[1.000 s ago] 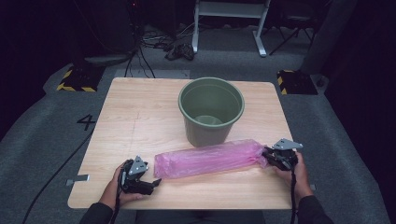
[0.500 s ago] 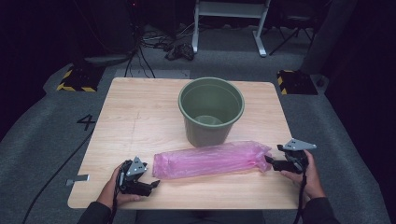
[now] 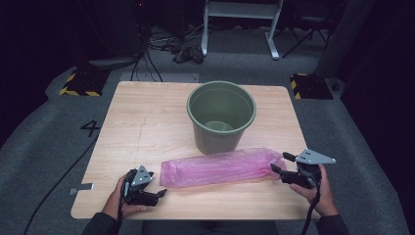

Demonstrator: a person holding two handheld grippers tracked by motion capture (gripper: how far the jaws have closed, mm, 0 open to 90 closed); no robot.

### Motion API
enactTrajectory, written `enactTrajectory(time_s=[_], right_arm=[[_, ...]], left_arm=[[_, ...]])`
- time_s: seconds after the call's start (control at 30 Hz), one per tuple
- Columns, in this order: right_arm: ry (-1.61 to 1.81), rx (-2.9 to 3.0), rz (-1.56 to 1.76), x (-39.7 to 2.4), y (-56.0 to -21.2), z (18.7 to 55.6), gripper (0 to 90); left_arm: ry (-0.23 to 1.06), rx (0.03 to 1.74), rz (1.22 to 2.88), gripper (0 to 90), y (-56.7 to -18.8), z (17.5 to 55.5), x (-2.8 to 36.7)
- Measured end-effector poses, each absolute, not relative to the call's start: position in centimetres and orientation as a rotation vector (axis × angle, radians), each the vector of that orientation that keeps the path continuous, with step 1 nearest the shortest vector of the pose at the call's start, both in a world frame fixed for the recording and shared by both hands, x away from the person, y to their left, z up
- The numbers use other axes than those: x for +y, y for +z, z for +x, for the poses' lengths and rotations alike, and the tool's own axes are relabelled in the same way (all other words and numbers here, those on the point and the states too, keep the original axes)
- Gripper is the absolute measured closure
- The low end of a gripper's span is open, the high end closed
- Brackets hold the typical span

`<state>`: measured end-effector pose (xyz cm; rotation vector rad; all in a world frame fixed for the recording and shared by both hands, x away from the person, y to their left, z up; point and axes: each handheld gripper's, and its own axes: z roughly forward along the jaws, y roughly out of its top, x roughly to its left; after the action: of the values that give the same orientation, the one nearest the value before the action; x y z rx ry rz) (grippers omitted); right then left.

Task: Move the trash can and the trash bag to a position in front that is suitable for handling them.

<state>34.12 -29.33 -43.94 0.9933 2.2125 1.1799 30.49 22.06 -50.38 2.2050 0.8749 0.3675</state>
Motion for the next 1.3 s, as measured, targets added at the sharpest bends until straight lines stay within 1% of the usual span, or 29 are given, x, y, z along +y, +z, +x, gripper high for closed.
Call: enactTrajectory(time_s=[0.03,0.1,0.13,0.17,0.2,0.27,0.37,0.47,0.53,0.67,0.73,0.8,0.83,0.97,1.17,1.3], right_arm=[[1.185,2.216,0.993,-28.8,-44.1,34.0,37.6],[1.163,2.213,0.991,-27.4,-44.9,33.9,48.2],[1.163,2.213,0.991,-27.4,-44.9,33.9,48.2],[1.15,2.23,1.003,-27.1,-45.3,34.0,52.6],[1.129,2.246,1.008,-26.8,-45.6,34.2,54.3],[1.094,2.266,1.024,-26.5,-46.4,34.4,61.8],[1.047,2.281,1.075,-26.7,-47.4,34.9,67.1],[1.02,2.268,1.105,-27.0,-47.7,35.3,68.1],[0.996,2.256,1.134,-27.4,-48.2,36.0,68.5],[0.984,2.244,1.156,-27.8,-48.6,37.1,68.2],[0.957,2.247,1.153,-28.0,-48.7,37.8,65.8],[0.954,2.246,1.153,-28.3,-48.8,38.4,59.5],[0.953,2.239,1.153,-28.3,-48.8,38.7,57.7],[0.927,2.239,1.116,-28.2,-48.7,39.6,55.7],[0.86,2.218,1.096,-27.7,-48.9,41.3,57.0],[0.871,2.201,1.129,-27.5,-49.1,42.6,56.5]], left_arm=[[0.366,0.876,2.204,19.5,-50.4,30.5,22.0],[0.368,0.876,2.203,19.4,-50.4,30.5,22.0],[0.368,0.876,2.203,19.4,-50.4,30.5,22.0],[0.368,0.876,2.203,19.4,-50.4,30.5,22.0],[0.368,0.876,2.203,19.4,-50.4,30.5,22.0],[0.368,0.876,2.203,19.4,-50.4,30.5,22.0],[0.363,0.875,2.202,19.4,-50.4,30.4,22.1],[0.365,0.877,2.205,18.8,-50.4,30.4,22.4],[0.374,0.902,2.205,15.3,-50.4,30.4,22.7],[0.38,0.915,2.197,15.4,-50.4,30.3,23.9],[0.389,0.932,2.193,15.4,-50.4,30.4,24.4],[0.391,0.937,2.189,15.4,-50.4,30.5,24.6],[0.385,0.946,2.183,15.4,-50.4,30.5,24.5],[0.398,0.952,2.188,15.4,-50.4,30.6,24.2],[0.397,0.963,2.18,15.3,-50.4,30.8,23.2],[0.389,0.936,2.192,15.3,-50.4,31.1,22.4]])
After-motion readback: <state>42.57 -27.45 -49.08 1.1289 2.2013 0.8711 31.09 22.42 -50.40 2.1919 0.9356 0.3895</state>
